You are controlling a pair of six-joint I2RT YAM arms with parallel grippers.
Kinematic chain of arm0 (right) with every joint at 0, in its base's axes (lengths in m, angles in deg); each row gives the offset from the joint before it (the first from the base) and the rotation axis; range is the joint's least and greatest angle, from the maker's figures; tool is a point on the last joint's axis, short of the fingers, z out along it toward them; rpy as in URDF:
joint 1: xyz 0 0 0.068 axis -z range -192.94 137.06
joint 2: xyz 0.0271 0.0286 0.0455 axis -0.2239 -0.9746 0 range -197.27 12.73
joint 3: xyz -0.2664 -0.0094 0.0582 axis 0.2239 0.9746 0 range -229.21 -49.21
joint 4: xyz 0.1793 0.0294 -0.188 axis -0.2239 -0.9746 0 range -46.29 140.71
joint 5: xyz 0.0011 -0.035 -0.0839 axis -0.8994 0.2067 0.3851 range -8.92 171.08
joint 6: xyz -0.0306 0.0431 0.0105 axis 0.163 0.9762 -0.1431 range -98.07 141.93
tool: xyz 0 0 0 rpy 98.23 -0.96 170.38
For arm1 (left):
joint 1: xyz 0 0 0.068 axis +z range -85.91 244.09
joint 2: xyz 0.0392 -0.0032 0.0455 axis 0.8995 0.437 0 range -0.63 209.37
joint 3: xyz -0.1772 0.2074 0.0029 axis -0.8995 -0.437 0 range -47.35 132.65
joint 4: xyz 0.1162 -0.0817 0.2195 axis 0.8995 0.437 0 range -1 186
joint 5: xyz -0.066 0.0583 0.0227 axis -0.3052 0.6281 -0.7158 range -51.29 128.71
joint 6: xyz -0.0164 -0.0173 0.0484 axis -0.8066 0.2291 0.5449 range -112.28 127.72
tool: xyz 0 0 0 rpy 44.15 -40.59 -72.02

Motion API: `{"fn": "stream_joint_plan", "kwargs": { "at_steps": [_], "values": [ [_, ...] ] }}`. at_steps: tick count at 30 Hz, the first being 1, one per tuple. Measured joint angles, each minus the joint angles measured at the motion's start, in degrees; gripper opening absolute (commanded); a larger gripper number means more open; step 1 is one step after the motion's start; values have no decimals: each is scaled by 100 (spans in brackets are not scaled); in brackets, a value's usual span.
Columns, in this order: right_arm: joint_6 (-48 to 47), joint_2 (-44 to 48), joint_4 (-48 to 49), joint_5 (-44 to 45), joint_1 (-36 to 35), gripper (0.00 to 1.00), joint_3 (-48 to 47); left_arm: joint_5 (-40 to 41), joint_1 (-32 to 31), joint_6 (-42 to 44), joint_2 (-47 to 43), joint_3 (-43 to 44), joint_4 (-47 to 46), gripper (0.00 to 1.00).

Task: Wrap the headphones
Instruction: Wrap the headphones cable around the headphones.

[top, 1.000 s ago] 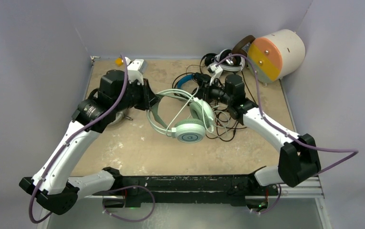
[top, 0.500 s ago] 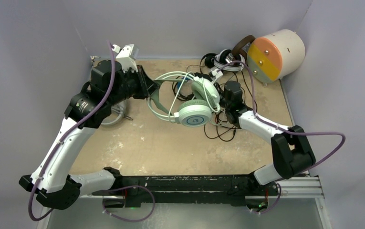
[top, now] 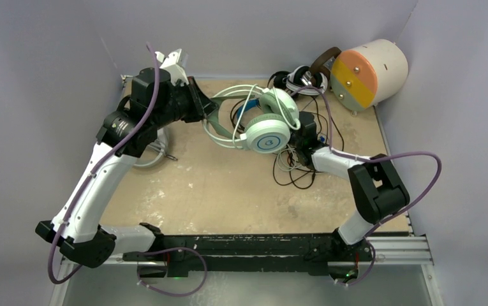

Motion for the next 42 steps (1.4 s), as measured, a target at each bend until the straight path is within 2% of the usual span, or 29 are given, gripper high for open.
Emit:
{"fn": "stream_joint_plan", "kwargs": {
  "at_steps": [8, 16, 25, 33, 42],
  "values": [
    [107, -186, 382, -140, -168, 38, 105, -485, 356, -363, 323, 229, -251, 0],
    [201, -149, 927, -197, -852, 36, 551, -787, 903, -527, 614, 367, -428, 0],
    [616, 935, 1644, -328, -1460, 33, 1510, -748, 1309, -767, 815, 321, -710, 0],
    [859, 1884, 1611, -310, -1853, 27, 1751, -251, 1394, -935, 817, -125, -1102, 0],
    [859, 2094, 977, -306, -2511, 24, 1690, 887, 1471, -1429, 1051, -525, -1231, 0]
  ]
}}
